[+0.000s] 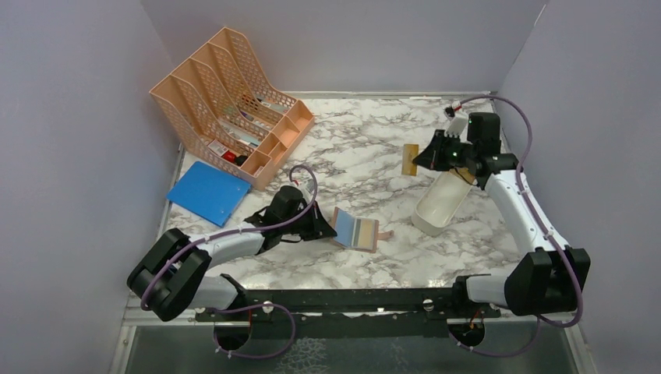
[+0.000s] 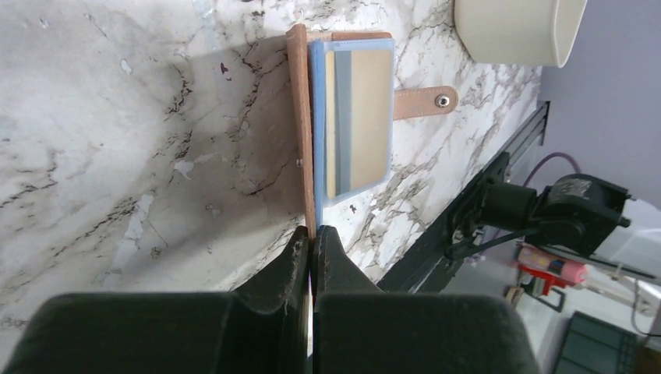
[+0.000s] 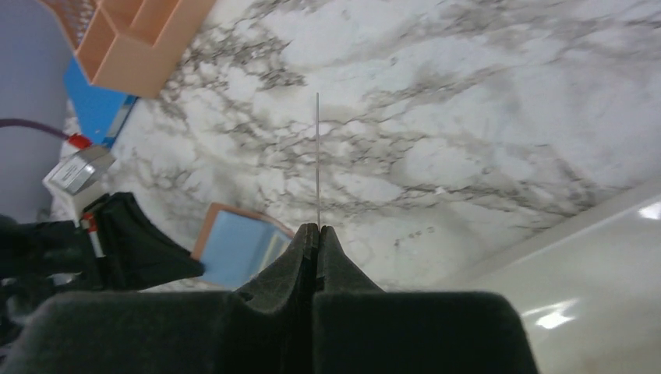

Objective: Put the credit cards into the card holder

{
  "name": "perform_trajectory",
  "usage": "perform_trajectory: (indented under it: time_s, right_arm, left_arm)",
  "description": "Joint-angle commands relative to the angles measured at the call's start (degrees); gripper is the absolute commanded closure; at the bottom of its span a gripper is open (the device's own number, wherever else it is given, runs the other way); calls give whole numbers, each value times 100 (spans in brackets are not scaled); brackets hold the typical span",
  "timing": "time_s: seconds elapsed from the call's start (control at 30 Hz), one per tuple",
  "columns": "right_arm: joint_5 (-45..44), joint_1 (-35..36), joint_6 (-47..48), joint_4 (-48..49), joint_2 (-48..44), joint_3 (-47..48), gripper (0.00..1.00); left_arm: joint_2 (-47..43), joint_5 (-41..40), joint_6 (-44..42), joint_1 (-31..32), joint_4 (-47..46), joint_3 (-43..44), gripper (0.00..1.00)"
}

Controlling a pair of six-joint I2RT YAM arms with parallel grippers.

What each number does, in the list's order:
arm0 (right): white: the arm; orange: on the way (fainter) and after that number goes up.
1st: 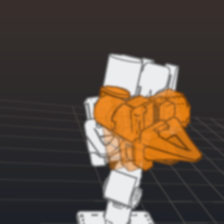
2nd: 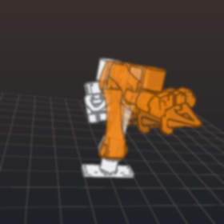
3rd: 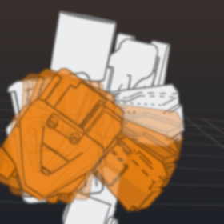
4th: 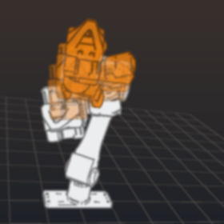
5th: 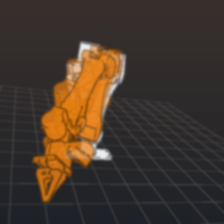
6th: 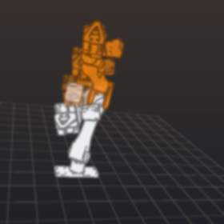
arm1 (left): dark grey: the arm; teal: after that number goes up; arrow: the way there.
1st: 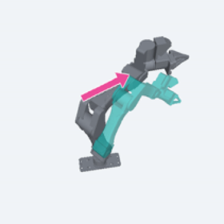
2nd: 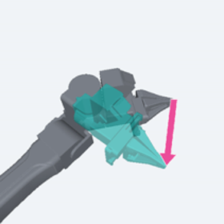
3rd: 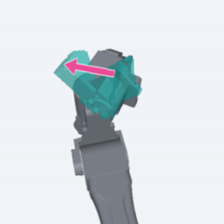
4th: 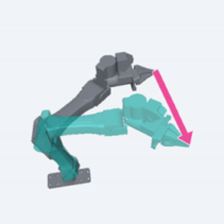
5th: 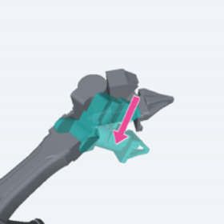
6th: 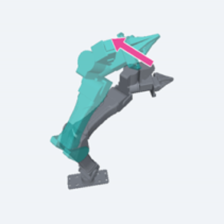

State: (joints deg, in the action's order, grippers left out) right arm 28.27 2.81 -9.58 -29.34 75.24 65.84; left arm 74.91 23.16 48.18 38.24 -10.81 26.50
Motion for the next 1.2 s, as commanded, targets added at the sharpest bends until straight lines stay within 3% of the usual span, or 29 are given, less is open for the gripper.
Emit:
perform_trajectory:
  time_s: [0.0, 0.33, 0.53, 0.7, 0.87, 1.17]
  right_arm:
    - [988, 307, -917, 895, -384, -772, 99]
    - [969, 1433, -2283, 2388, -908, -2663, 99]
    - [792, 1993, -2885, 3162, -741, -3210, 99]
    - [526, 2355, -3142, 3473, -445, -3407, 99]
    - [161, 2532, -3412, 3795, -334, -3743, 99]
    - [-295, 2593, -3508, 3936, -62, -3907, 99]
  left_arm:
    - [49, 157, 722, -18, -826, -177, 100]
    - [271, 73, 1235, 38, -1327, -380, 99]
    - [295, 83, 1140, 46, -1308, -543, 76]
    - [155, -130, 868, 35, -926, -557, 68]
    - [119, -392, 518, 26, -360, -461, 71]
    - [271, -239, 333, 30, -483, -521, 88]
